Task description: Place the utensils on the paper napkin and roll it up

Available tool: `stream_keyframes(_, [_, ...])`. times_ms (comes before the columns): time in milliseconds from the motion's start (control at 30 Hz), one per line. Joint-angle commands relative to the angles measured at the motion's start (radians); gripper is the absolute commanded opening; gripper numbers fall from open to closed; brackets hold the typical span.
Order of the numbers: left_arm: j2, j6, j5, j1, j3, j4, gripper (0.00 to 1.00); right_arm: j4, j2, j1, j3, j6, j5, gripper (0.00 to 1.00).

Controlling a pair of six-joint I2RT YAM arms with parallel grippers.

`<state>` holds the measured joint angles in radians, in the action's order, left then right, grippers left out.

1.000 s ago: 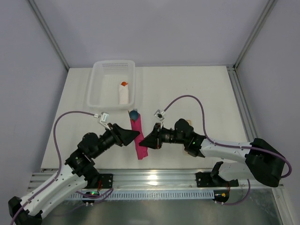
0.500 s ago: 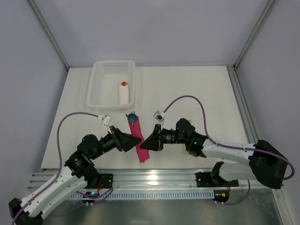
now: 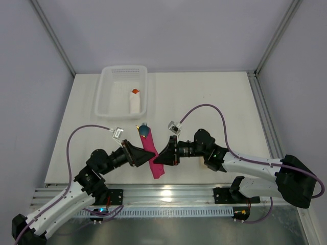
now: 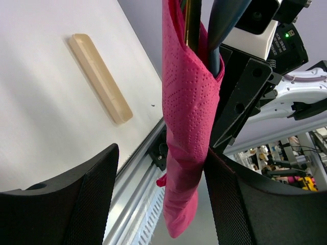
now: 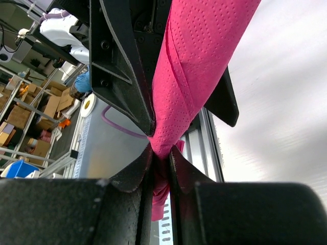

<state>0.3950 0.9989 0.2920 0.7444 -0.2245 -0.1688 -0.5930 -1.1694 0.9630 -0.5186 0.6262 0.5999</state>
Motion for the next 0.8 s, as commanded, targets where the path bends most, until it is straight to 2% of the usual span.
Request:
stream_keyframes(0, [-0.002, 0.044, 0.042, -0.004, 0.019, -0.133, 0.67, -0.091, 0.011, 0.005, -0.054, -0.020, 0.020, 0.04])
stream_keyframes(267, [0.031, 0.064, 0.055, -0.002, 0.025, -0.182, 0.64, -0.099, -0.021, 0.006, -0.067, -0.010, 0.015, 0.04])
stream_keyframes(767, [0.077, 0.070, 0.059, 0.003, 0.025, -0.213, 0.41, -0.133, -0.050, 0.010, -0.080, 0.010, -0.023, 0.04])
